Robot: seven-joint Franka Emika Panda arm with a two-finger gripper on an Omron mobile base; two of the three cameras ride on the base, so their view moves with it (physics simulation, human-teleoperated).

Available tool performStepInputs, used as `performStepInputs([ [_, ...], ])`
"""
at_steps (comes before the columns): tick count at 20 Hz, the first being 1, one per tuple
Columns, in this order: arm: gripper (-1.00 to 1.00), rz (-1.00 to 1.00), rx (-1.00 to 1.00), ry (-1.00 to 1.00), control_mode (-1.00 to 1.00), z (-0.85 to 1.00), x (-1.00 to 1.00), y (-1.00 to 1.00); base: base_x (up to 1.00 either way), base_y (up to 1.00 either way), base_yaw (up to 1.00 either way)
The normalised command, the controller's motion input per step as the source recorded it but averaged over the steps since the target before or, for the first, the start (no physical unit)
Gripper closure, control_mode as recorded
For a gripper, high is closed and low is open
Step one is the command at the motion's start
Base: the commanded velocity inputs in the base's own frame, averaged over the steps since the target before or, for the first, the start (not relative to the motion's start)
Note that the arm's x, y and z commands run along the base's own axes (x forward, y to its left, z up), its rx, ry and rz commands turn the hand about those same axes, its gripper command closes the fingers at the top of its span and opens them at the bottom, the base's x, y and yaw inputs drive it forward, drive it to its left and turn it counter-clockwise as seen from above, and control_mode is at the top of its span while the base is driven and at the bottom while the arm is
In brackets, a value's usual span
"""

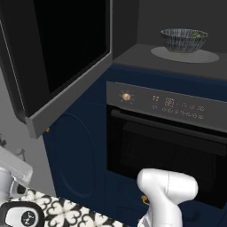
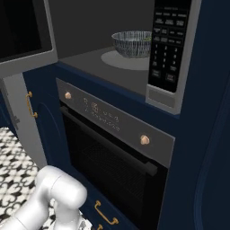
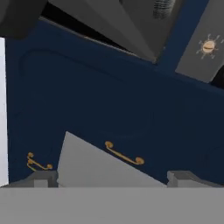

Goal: Pick the cucumber from the sink and place it in the bowl. Then pick the bowl and place it in the microwave. Then close the microwave door and press the start button.

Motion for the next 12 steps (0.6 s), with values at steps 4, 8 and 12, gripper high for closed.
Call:
performStepInputs([
  [4,-1.0,-0.06,0.04,0.0,-1.0,-0.27,0.91,0.41,0.0,0.0,0.0],
  [8,-1.0,-0.06,0.06,-0.01,-1.0,-0.17,0.73,0.22,0.0,0.0,0.0],
  [12,-1.0,-0.09,0.09,-0.1,-1.0,0.08,0.0,-0.22,0.0,0.0,0.0],
])
